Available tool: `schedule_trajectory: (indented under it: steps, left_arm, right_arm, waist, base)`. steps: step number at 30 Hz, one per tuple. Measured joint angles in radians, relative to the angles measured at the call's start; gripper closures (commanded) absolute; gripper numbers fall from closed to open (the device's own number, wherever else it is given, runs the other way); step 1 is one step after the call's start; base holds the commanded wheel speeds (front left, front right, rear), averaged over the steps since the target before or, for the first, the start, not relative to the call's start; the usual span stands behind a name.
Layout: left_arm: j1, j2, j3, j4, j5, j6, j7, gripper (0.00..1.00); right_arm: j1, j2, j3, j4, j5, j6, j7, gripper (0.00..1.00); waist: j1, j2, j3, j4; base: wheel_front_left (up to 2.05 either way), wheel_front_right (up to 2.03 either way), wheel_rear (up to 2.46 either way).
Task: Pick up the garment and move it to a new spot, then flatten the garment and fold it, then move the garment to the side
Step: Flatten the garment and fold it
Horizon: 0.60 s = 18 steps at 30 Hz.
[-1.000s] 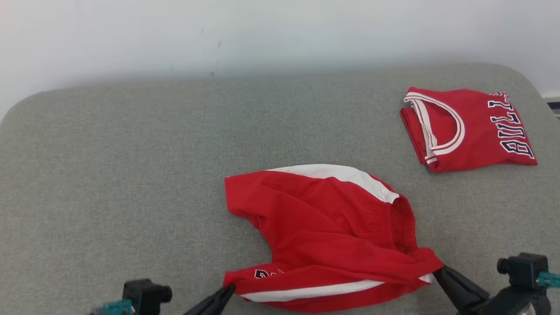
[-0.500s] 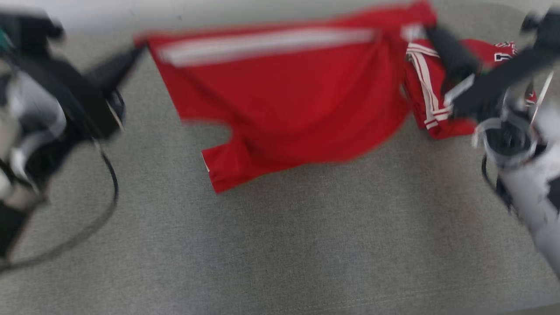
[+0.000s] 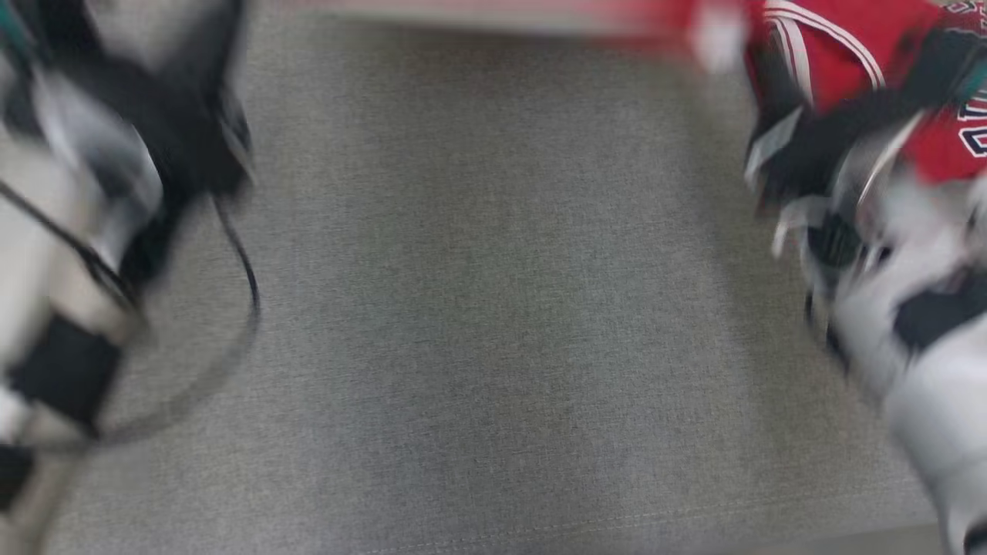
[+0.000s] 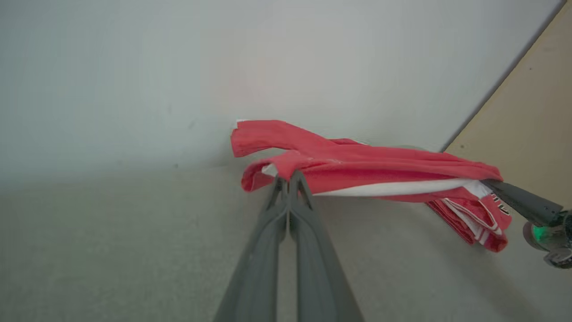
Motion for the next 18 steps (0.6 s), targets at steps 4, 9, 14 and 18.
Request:
schedule_trajectory:
  steps: [4, 9, 14, 18]
  left_arm:
    - [0.258, -0.005, -0.037, -0.036, -0.012, 0.0, -0.067, 1.0]
    - [0.462, -0.048, -0.047, -0.037, -0.046, 0.0, -0.161, 1.0]
    - [0.571, -0.071, -0.051, -0.048, -0.048, -0.006, -0.251, 1.0]
    - [0.64, -0.069, -0.07, -0.069, -0.036, -0.006, -0.283, 1.0]
  right_arm:
    - [0.189, -0.036, 0.08, -0.012, -0.001, 0.0, 0.018, 1.0]
    - [0.335, -0.076, 0.131, -0.051, 0.004, 0.0, -0.014, 1.0]
    - [0.416, -0.106, 0.134, -0.086, 0.006, 0.001, -0.092, 1.0]
    - [0.487, -0.143, 0.162, -0.129, 0.005, 0.004, -0.144, 1.0]
  waist:
    - [-0.0006, -0.0002, -0.025, 0.012]
    - [-0.0007, -0.0002, -0.069, 0.023]
    - [-0.0007, -0.0004, -0.12, 0.028]
    - [-0.0008, -0.0004, -0.163, 0.03]
  base:
    - [0.0, 0.0, 0.0]
    - [0.0, 0.0, 0.0]
    - [0.0, 0.0, 0.0]
    - [0.0, 0.0, 0.0]
